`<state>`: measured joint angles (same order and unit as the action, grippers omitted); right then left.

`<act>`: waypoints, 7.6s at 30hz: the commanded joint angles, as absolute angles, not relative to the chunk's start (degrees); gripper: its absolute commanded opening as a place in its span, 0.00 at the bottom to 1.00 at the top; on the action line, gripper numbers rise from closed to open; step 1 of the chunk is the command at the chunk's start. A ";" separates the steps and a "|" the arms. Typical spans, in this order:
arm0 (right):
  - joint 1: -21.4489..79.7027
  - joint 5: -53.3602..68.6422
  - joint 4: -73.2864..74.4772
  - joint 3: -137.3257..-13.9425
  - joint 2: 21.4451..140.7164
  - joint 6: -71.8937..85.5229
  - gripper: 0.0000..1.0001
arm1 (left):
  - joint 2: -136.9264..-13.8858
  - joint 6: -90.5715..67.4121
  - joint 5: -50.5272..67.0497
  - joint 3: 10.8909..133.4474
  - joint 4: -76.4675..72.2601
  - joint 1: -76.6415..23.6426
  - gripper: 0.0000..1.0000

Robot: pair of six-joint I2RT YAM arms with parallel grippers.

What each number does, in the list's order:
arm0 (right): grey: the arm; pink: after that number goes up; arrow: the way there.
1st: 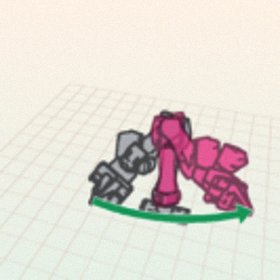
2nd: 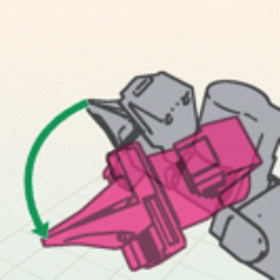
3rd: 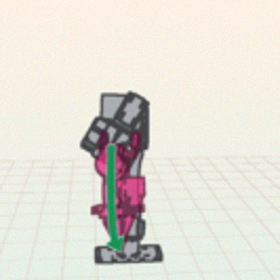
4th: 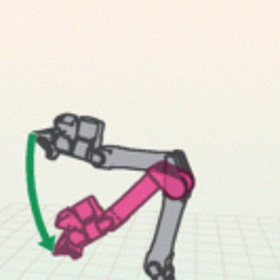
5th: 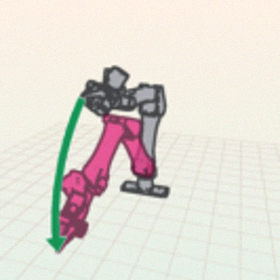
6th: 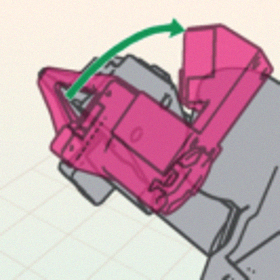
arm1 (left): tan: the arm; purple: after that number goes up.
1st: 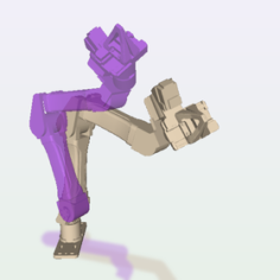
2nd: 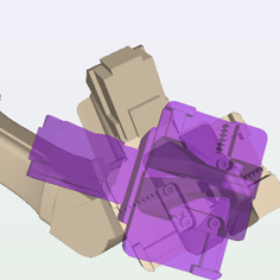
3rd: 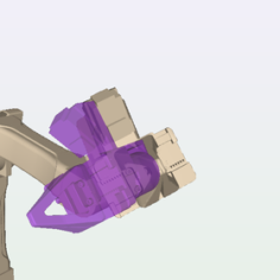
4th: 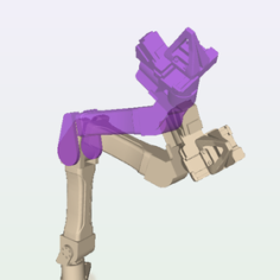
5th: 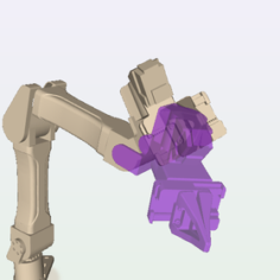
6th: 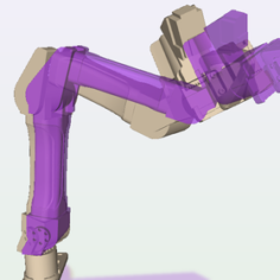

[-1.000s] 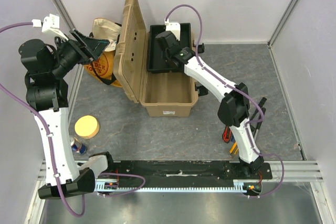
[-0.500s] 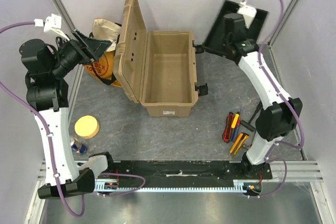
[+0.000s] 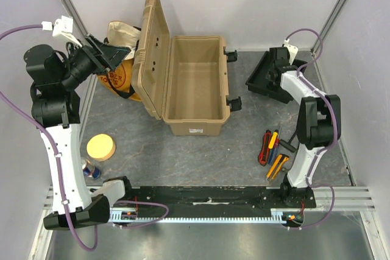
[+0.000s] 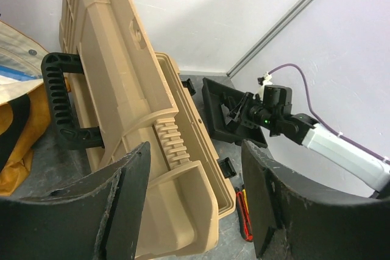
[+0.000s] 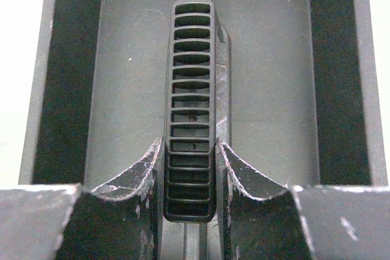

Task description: Pack the tool kit

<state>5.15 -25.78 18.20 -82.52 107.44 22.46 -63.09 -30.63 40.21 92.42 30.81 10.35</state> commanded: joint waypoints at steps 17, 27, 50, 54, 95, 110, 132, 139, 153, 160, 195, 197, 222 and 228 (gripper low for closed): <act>3.87 -25.66 21.78 -91.22 117.17 26.54 0.53 | -64.86 -31.20 42.00 92.72 28.21 10.02 0.68; 3.87 -25.59 33.13 -89.75 100.66 27.77 0.78 | -66.18 -26.98 44.30 93.60 28.92 3.53 0.70; 3.26 -28.56 43.33 -46.06 63.72 36.65 0.73 | -68.64 -22.67 36.21 96.50 34.45 -11.25 0.70; 0.36 -30.42 42.37 -45.01 64.25 36.83 0.80 | -68.82 -23.64 35.60 96.42 34.45 -12.83 0.70; -12.48 -13.63 32.35 -45.70 86.83 29.44 0.40 | -69.08 -18.19 27.68 96.06 39.99 -17.75 0.71; -12.31 -14.15 35.67 -52.10 74.20 31.99 0.00 | -67.06 -19.42 27.95 95.98 40.17 -17.84 0.71; 33.38 -13.87 19.34 -90.16 84.18 27.16 0.00 | -66.97 -21.71 21.09 95.89 41.13 -17.84 0.71; 42.27 -22.05 22.58 -97.46 101.40 29.53 0.00 | -66.10 -21.53 20.22 95.01 41.22 -17.84 0.71; 44.12 -17.14 32.85 -112.83 127.33 39.02 0.00 | -65.30 -20.30 19.78 94.83 41.04 -17.84 0.71; 42.37 -14.59 37.09 -116.72 134.38 42.09 0.13 | -66.18 -20.57 18.72 95.19 41.04 -17.84 0.72; 31.05 -55.73 43.40 -80.01 78.60 40.15 0.74 | -66.71 -22.15 24.17 98.97 40.52 -18.02 0.73; 26.74 -54.32 44.99 -74.64 74.55 41.31 0.79 | -66.36 -22.32 24.43 98.00 40.26 -18.02 0.73; -15.47 -17.23 35.43 -39.29 76.72 42.98 0.98 | -65.39 -22.06 23.82 95.27 39.37 -18.72 0.73; -16.52 -11.79 31.30 -37.44 80.77 42.19 0.80 | -65.39 -21.27 22.41 95.71 39.73 -18.81 0.73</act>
<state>-16.05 -16.86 35.03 -39.27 78.63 43.44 -66.04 -22.44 24.71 95.22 40.18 -18.63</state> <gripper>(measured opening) 0.901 0.728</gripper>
